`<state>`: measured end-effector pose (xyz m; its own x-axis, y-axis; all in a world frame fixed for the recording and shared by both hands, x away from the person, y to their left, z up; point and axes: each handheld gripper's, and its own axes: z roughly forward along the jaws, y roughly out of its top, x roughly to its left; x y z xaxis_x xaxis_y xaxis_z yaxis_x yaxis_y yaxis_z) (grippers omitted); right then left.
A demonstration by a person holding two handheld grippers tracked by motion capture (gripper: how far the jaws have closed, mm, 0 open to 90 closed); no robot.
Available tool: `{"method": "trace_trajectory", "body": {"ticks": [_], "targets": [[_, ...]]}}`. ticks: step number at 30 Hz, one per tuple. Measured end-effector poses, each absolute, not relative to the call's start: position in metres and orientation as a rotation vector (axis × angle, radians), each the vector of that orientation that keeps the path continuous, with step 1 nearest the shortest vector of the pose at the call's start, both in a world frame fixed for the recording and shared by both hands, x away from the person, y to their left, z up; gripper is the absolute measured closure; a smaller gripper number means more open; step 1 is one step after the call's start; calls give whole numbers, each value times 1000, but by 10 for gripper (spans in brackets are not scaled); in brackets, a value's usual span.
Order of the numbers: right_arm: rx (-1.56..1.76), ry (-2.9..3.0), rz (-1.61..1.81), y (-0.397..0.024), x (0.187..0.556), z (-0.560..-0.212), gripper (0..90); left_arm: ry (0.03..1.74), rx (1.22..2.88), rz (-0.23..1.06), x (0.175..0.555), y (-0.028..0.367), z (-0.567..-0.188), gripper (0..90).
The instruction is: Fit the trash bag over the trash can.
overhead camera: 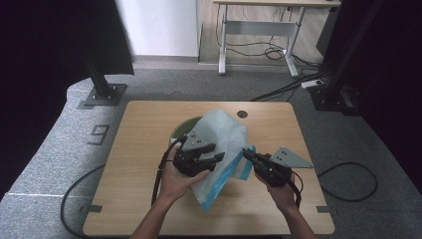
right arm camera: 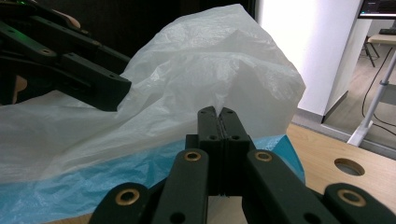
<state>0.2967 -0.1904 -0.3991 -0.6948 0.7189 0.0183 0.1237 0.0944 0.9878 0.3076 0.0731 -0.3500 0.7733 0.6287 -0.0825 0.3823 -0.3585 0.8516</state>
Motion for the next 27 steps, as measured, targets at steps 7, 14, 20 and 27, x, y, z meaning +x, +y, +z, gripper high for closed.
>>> {"method": "trace_trajectory", "body": {"ticks": [7,14,20,27], "targets": [[823,1891,1652,-193,296,-400,766,738,1965,269,312,79,-350,876],[857,1832,1663,-205,283,-400,582,768,1890,265,319,88,-351,900],[872,1824,1658,-222,258,-409,574,802,1830,237,325,98,-352,900],[845,1848,1675,-219,243,-417,586,814,1823,225,328,100,-353,900]]}}
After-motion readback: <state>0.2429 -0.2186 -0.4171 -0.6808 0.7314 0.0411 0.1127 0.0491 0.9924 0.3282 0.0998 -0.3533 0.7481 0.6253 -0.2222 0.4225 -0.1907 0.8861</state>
